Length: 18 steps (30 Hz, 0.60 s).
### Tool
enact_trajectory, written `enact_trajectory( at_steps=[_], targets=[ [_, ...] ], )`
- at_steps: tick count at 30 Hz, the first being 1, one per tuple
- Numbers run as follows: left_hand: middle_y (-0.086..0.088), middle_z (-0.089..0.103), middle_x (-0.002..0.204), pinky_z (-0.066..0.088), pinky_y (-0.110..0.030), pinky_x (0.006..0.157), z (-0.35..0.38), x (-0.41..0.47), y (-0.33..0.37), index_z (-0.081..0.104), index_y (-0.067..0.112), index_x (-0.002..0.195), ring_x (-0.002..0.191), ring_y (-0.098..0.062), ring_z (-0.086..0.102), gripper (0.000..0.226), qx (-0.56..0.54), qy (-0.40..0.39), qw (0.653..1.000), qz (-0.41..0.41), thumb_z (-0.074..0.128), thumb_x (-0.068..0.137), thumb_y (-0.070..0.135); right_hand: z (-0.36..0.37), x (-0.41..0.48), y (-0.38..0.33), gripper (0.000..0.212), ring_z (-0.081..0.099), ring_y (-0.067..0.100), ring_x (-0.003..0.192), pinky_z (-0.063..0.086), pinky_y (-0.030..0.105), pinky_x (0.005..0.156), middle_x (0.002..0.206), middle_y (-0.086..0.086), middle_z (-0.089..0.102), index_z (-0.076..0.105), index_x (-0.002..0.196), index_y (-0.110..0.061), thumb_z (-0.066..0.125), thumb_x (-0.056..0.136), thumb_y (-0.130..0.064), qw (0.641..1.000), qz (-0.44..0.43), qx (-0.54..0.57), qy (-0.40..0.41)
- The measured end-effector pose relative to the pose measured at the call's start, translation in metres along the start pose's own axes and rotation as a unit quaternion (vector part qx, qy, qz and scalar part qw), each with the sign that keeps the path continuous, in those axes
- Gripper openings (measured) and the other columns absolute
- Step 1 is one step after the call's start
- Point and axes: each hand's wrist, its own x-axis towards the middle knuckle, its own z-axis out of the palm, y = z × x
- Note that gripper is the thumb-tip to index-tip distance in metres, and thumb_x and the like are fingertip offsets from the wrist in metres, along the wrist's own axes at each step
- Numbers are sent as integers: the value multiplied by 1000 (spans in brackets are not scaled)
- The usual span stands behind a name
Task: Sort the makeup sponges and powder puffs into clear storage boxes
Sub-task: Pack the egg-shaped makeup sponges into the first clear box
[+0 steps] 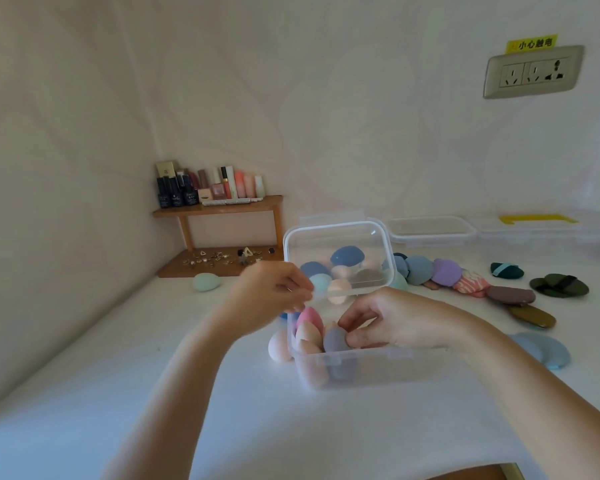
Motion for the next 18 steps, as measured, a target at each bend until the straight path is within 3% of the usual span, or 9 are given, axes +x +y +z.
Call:
enact_trajectory(
  at_steps=[2, 3, 7, 11, 18],
  targets=[
    [4, 70, 74, 55, -19, 65, -13, 1, -12, 65, 23, 78, 63, -6, 65, 13, 26, 62, 997, -24, 63, 85, 12, 0, 0, 1, 19, 67, 3, 95, 49, 24, 92, 102, -10, 72, 69, 103, -22, 71, 84, -24, 1000, -3, -3, -1],
    [3, 70, 76, 55, -21, 66, -18, 2, -19, 65, 24, 79, 67, -9, 65, 14, 46, 58, 996, -50, 63, 85, 11, 1, 0, 2, 19, 67, 3, 95, 49, 23, 90, 101, -10, 72, 69, 103, -22, 71, 84, -25, 1000, -2, -4, 0],
    [4, 67, 98, 55, -24, 81, -25, -1, -37, 65, 24, 97, 90, -14, 65, 22, 64, -113, 979, -158, 66, 82, 9, 1, 1, 5, 23, 67, 5, 97, 50, 32, 97, 102, -10, 71, 67, 104, -25, 72, 82, -31, 1000, -1, -12, 9],
    [6, 67, 111, 52, -29, 92, -19, -1, -39, 61, 31, 109, 99, -13, 64, 27, 82, -197, 962, -169, 68, 83, 27, 4, 0, 4, 22, 66, 5, 97, 49, 33, 98, 105, -10, 70, 67, 102, -28, 73, 82, -33, 1000, -3, -19, 19],
    [2, 64, 103, 51, -13, 73, -5, 2, -33, 54, 27, 112, 80, -9, 63, 30, 104, -223, 949, -198, 64, 86, 35, 5, 0, 5, 21, 66, 2, 96, 50, 32, 97, 104, -11, 70, 69, 101, -30, 73, 81, -35, 999, -9, -32, 32]
  ],
)
